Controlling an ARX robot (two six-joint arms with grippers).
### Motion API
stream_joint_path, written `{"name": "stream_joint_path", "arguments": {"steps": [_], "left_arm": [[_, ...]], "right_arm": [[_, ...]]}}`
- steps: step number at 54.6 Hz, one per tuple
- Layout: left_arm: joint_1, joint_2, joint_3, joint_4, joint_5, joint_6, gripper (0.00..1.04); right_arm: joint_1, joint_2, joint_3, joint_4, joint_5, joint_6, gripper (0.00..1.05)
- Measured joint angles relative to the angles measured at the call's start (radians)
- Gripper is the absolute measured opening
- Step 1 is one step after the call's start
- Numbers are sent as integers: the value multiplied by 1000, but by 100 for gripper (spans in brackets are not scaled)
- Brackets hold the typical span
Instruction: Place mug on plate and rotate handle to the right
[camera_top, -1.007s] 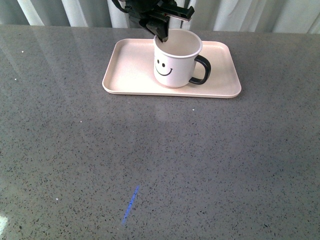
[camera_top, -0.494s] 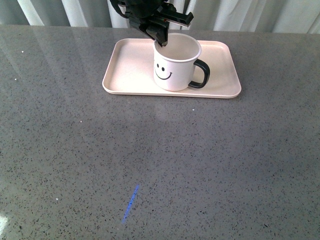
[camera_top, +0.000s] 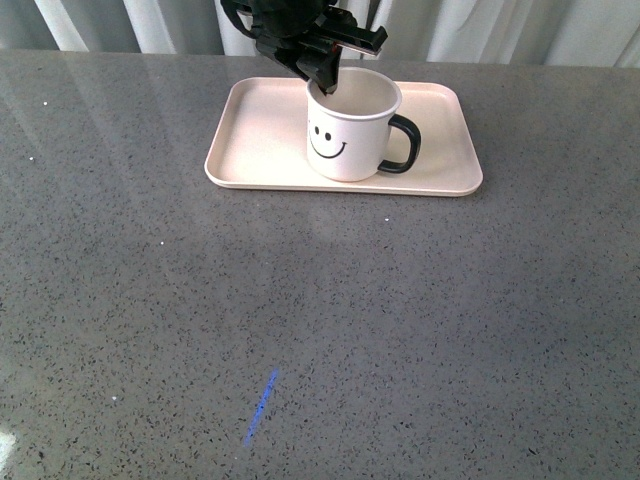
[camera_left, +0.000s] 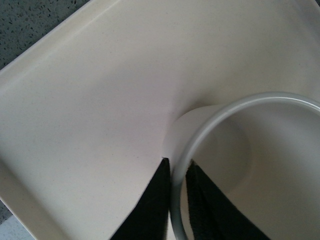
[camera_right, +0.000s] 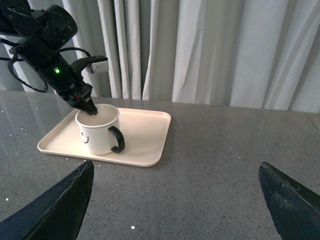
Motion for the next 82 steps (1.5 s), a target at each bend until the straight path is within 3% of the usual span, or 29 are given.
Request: {"name": "stream_joint_path", "arguments": {"steps": [12,24,34,43,45,48,50,52,58,63,70,82], "left_arm": [[0,-9,-25,31,4,0,55],[5,-157,-271,150,5,2,97],[28,-408,-547,313,28,-9,96],[61,-679,-884,615,6,-129,96],[63,-756,-1015,784,-102,-177,92],[66,-875,-1256,1168,-359,-232,79],[78,-949,-1404,1371,-462,-253,71],[93,-1003,-1512,1502,-492,-265,65],[151,-1146,-1804,1758,-475,-285,43],[189,-1225,-1997,1820,-436,-290,21],[216,-1308,-2126,1855,-399,-293,1],[267,-1462,-2300,1876,-357,-296,1]], "right_arm": [[0,0,0,0,0,0,96],[0,0,0,0,0,0,96],[0,0,0,0,0,0,96],[0,0,0,0,0,0,96],[0,0,0,0,0,0,96],[0,0,0,0,-1,0,96],[0,0,0,0,0,0,96],[0,0,0,0,0,0,96],[0,0,0,0,0,0,96],[0,0,0,0,-1,0,96],[0,0,0,0,0,0,96],[0,0,0,0,0,0,96]]}}
